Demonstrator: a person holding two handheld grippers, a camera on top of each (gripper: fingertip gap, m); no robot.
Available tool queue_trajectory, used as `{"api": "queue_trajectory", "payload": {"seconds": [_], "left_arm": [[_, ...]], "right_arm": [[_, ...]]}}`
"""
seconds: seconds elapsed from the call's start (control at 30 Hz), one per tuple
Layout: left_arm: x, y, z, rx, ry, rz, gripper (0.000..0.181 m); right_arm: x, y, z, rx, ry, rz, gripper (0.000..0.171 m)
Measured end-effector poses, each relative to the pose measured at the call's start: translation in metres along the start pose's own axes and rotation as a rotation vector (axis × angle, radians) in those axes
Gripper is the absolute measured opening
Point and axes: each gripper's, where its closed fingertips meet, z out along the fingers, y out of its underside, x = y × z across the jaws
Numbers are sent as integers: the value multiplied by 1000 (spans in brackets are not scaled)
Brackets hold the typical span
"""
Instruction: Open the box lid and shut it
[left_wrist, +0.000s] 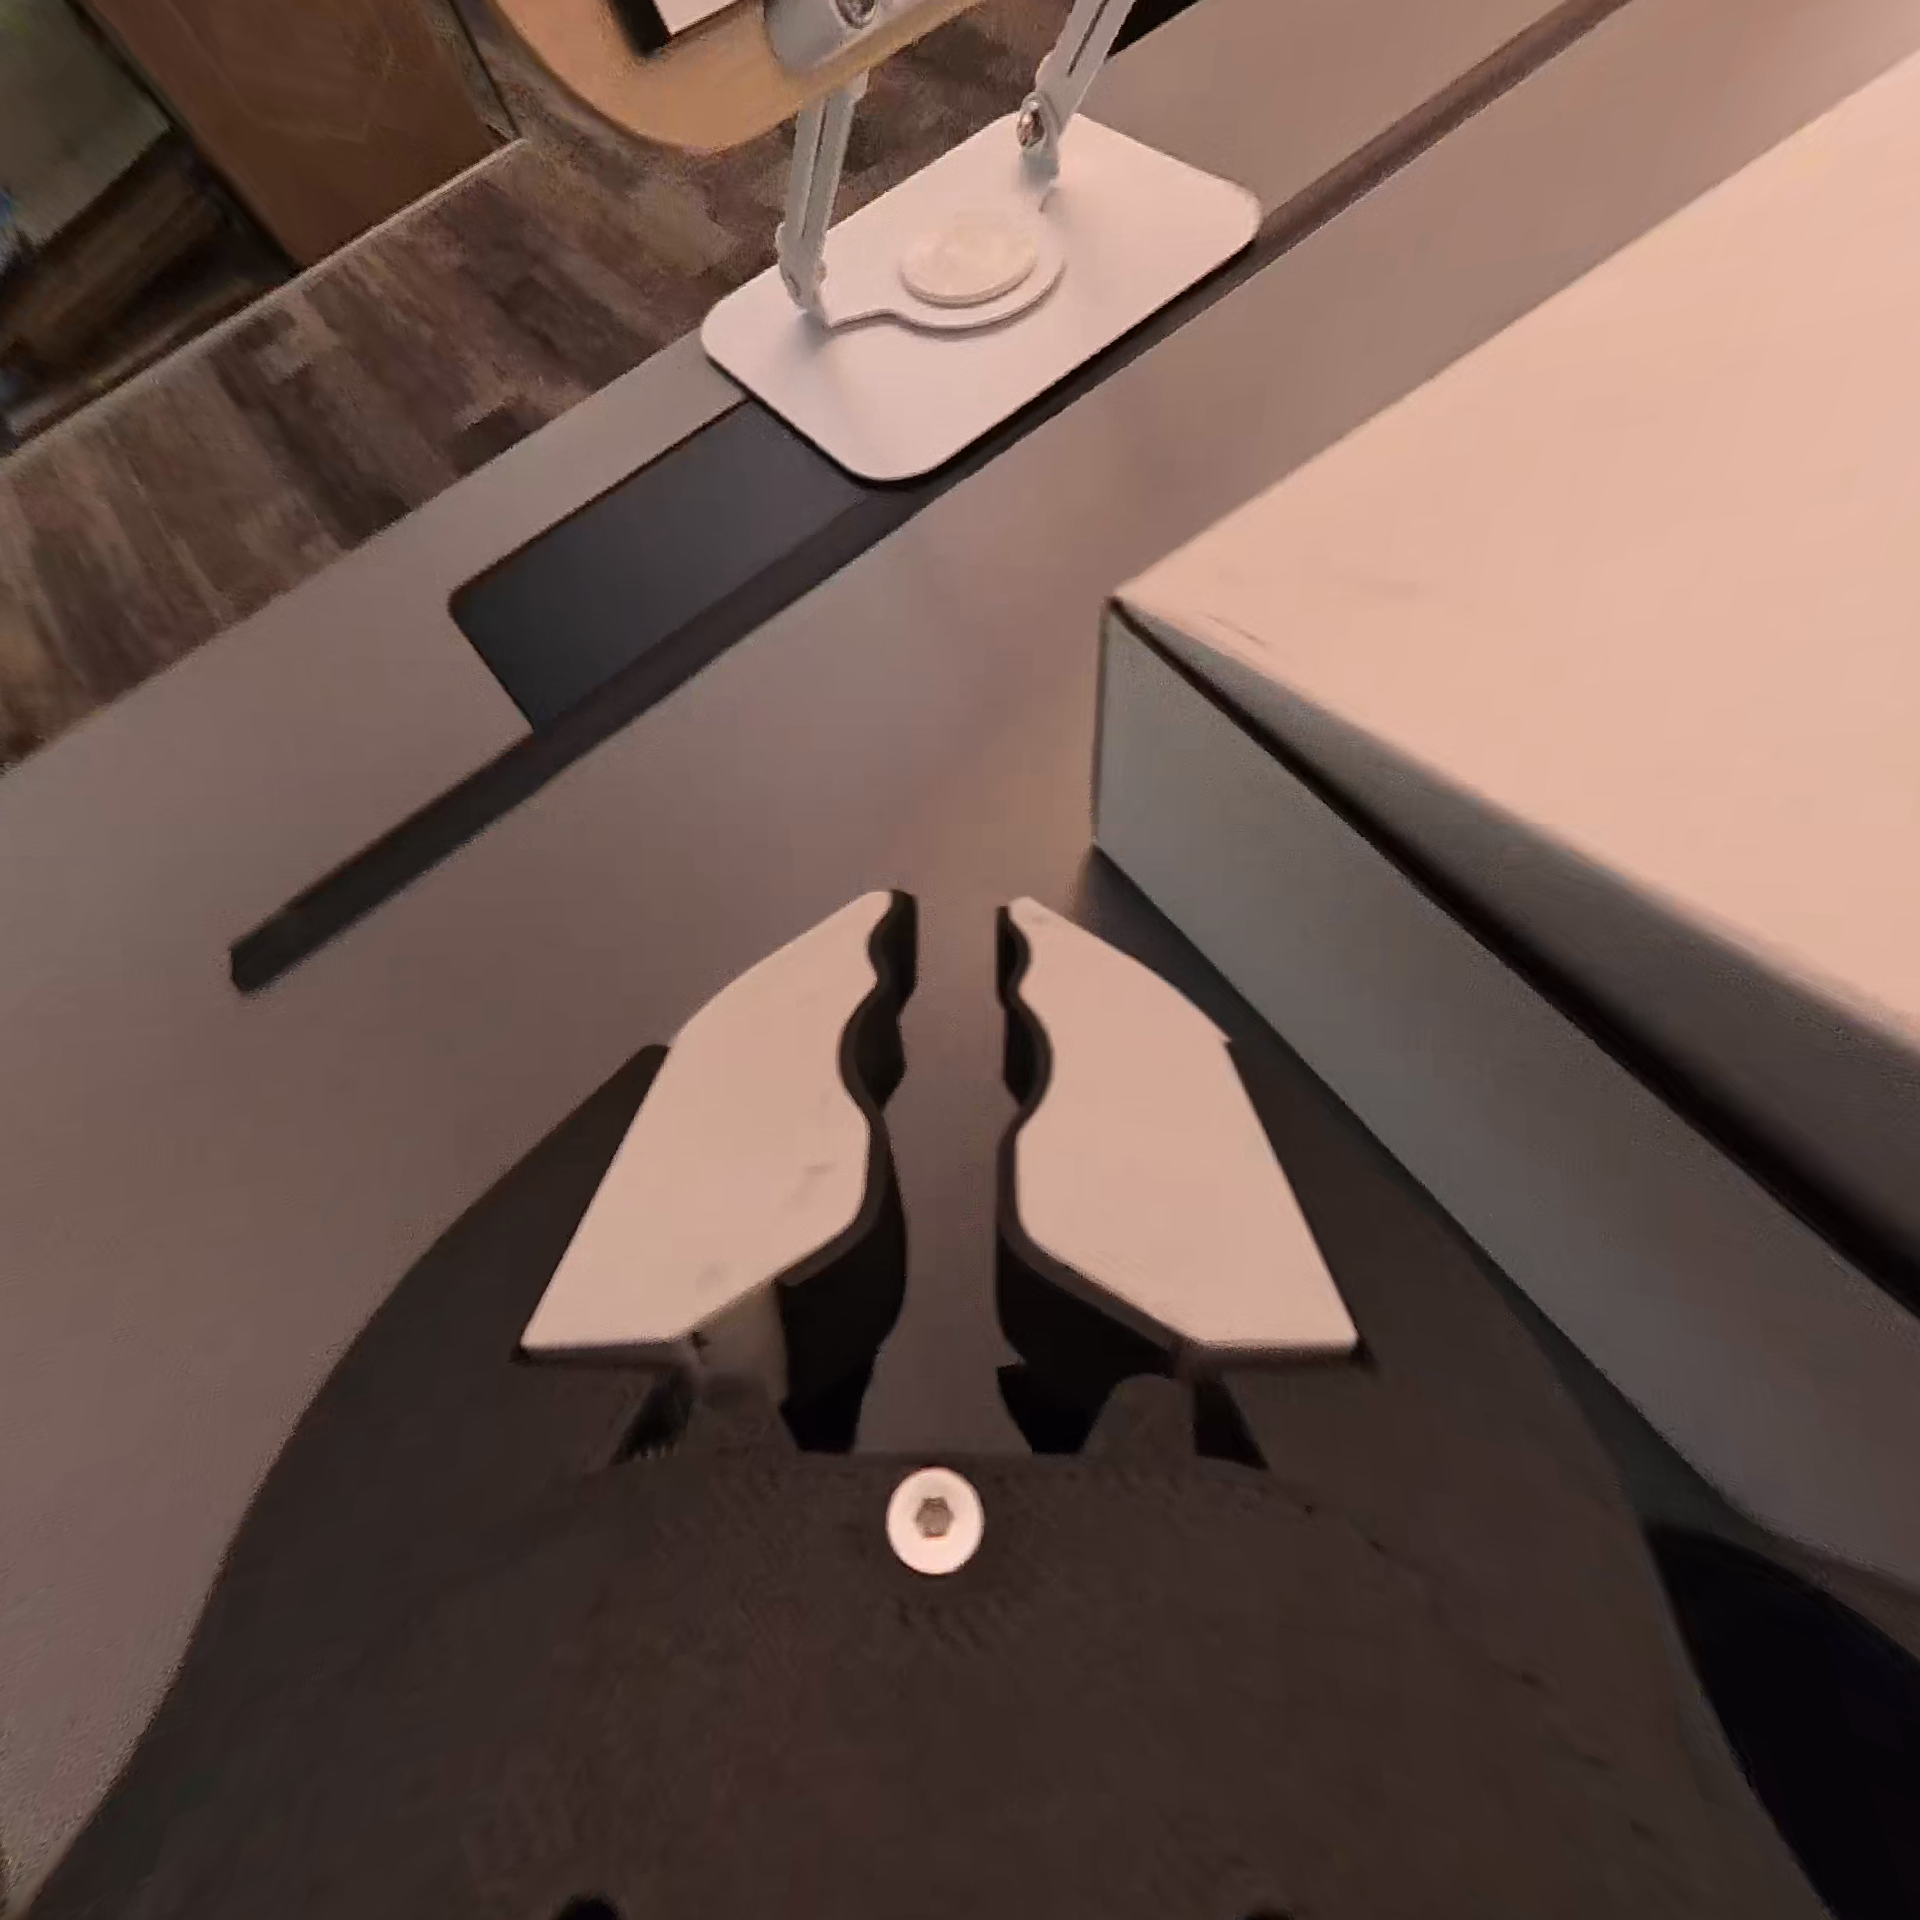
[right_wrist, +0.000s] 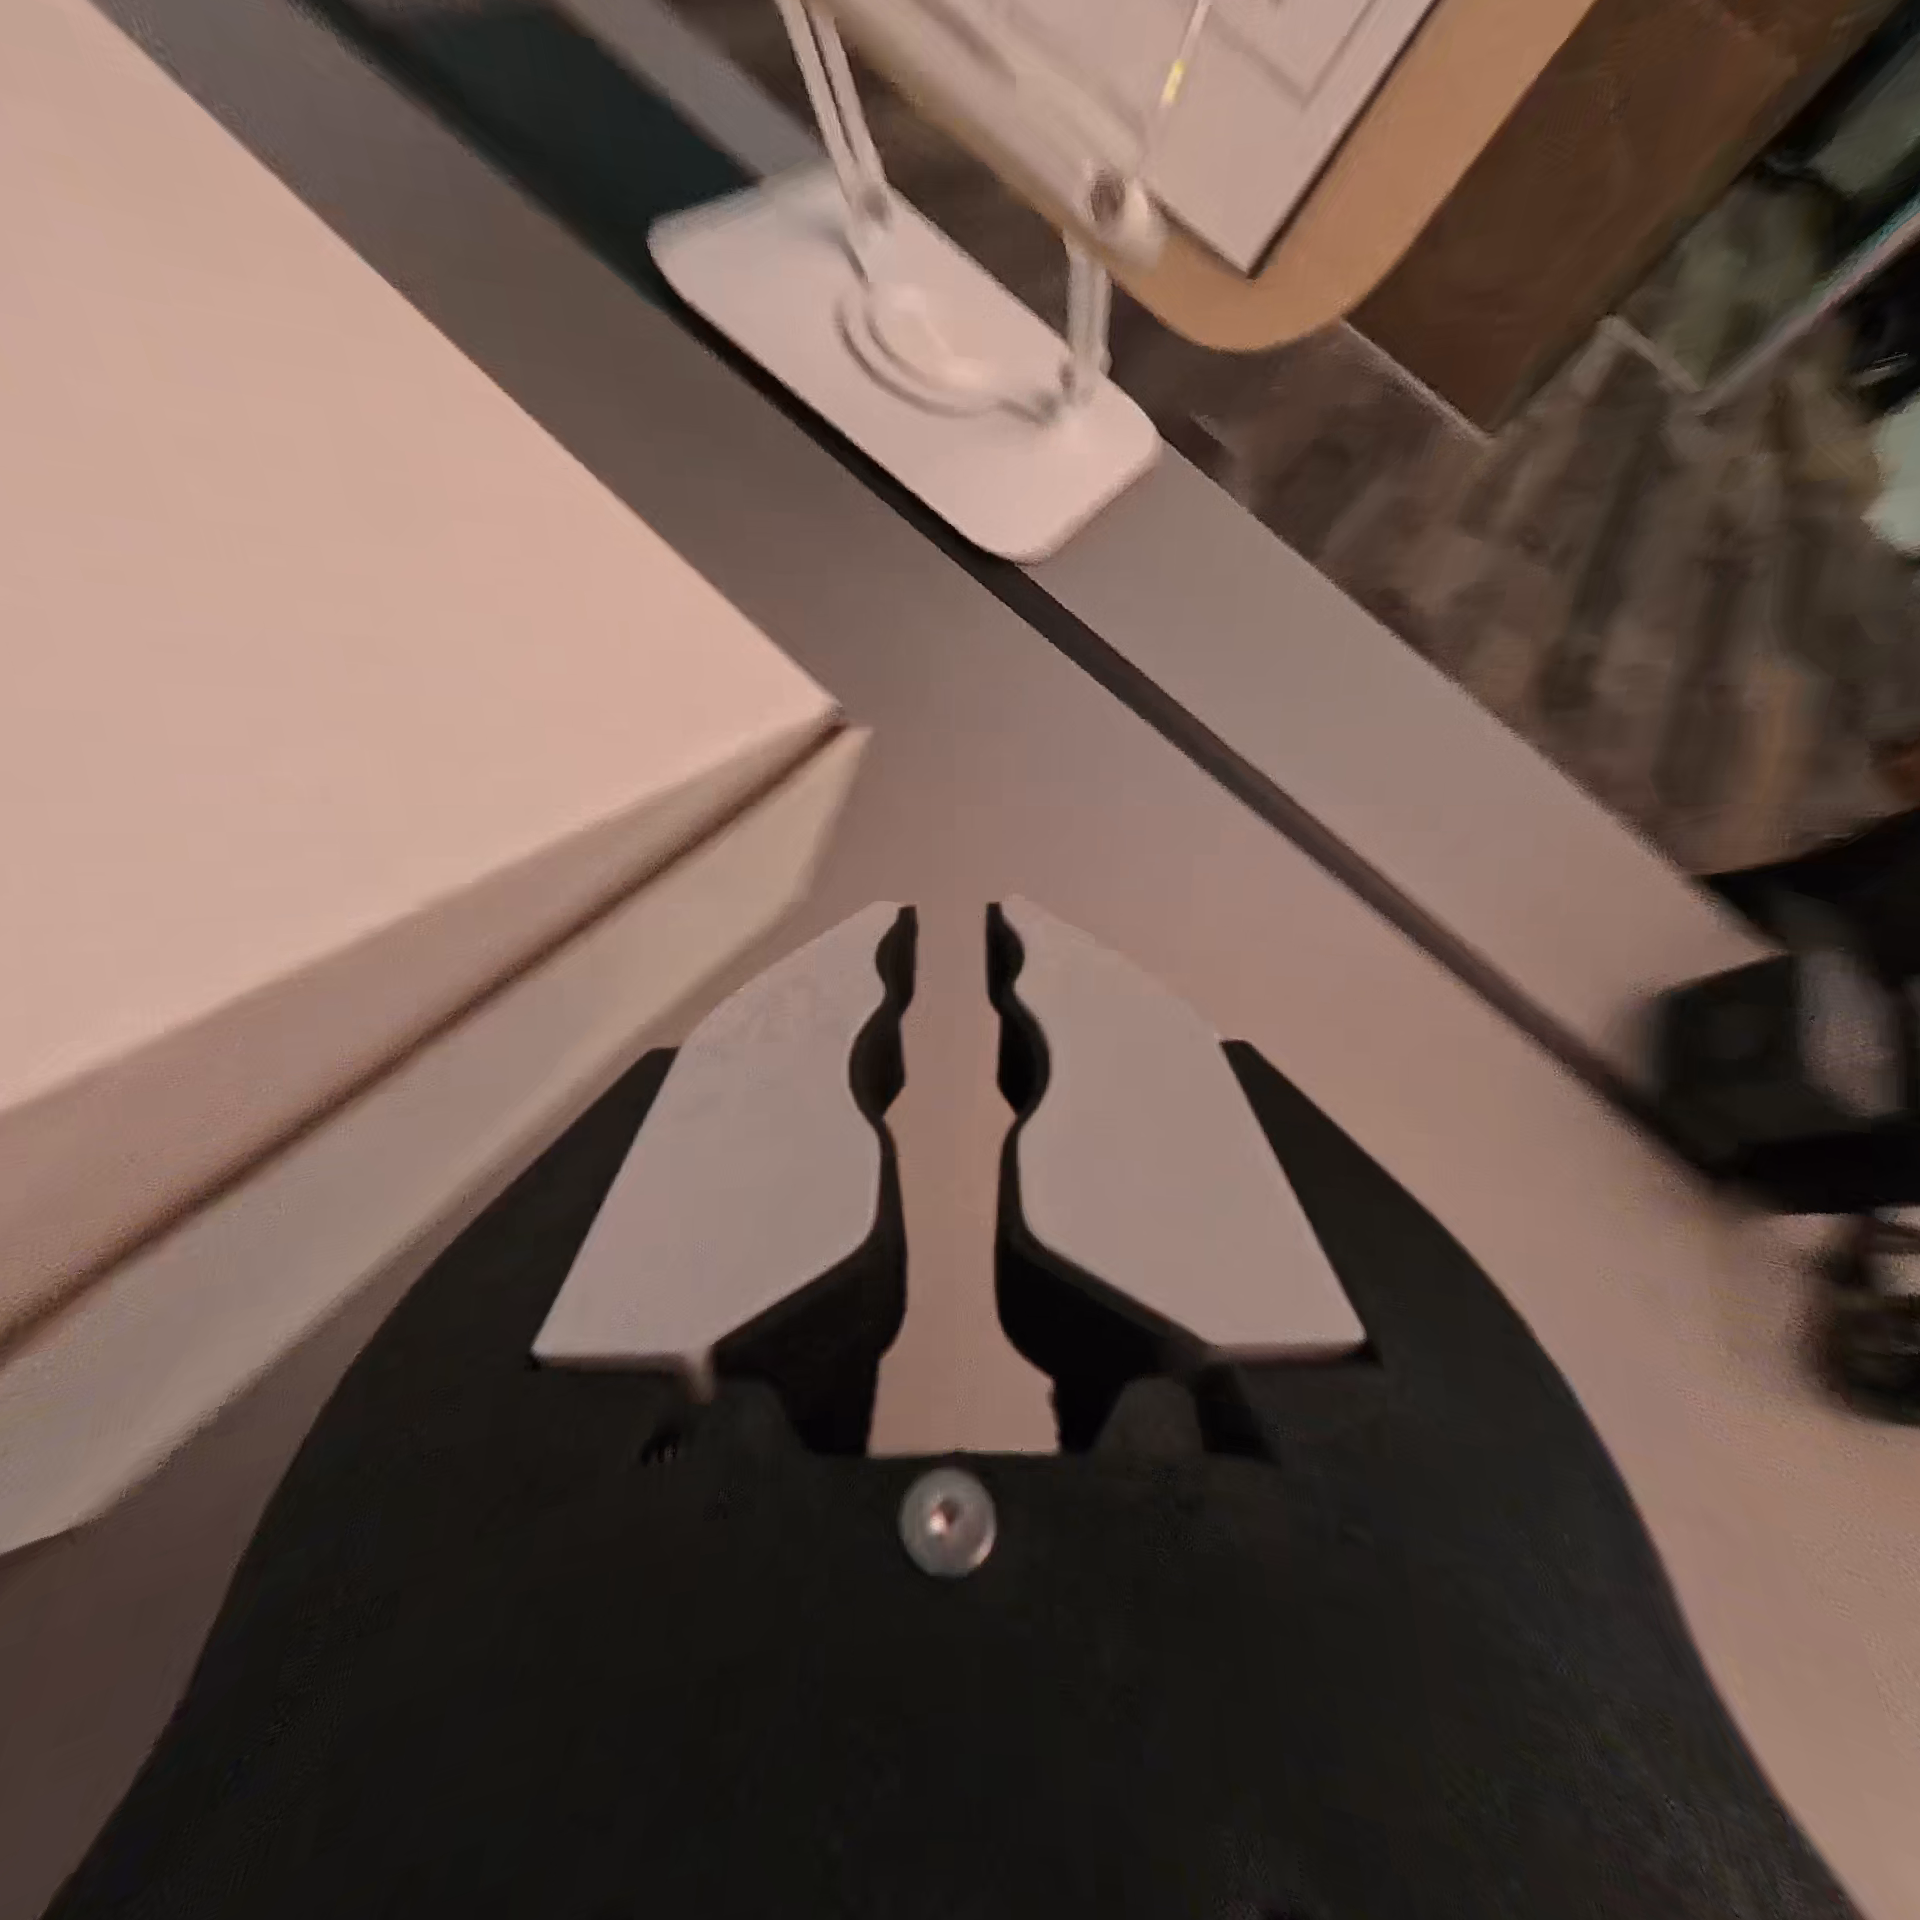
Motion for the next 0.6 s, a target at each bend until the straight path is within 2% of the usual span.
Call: {"api": "queue_trajectory", "payload": {"seconds": [0.13, 0.2, 0.27, 0.33, 0.4, 0.47, 0.6], "left_arm": [[55, -13, -70, 192, 238, -124, 54], [78, -21, -99, 265, 317, -151, 64], [98, -33, -120, 343, 389, -178, 71], [118, -39, -130, 382, 430, -117, 77], [128, -28, -126, 316, 353, -34, 88], [132, -14, -120, 255, 243, -9, 91], [147, 9, -100, 203, 104, -83, 75]], "right_arm": [[-55, -32, -80, 278, -348, 297, 37], [-77, -46, -110, 395, -479, 363, 42], [-100, -53, -128, 459, -570, 338, 44], [-114, -49, -130, 474, -548, 224, 44], [-124, -44, -132, 511, -488, 108, 48], [-133, -37, -134, 529, -438, 44, 58], [-138, -26, -131, 525, -319, -29, 61]]}}
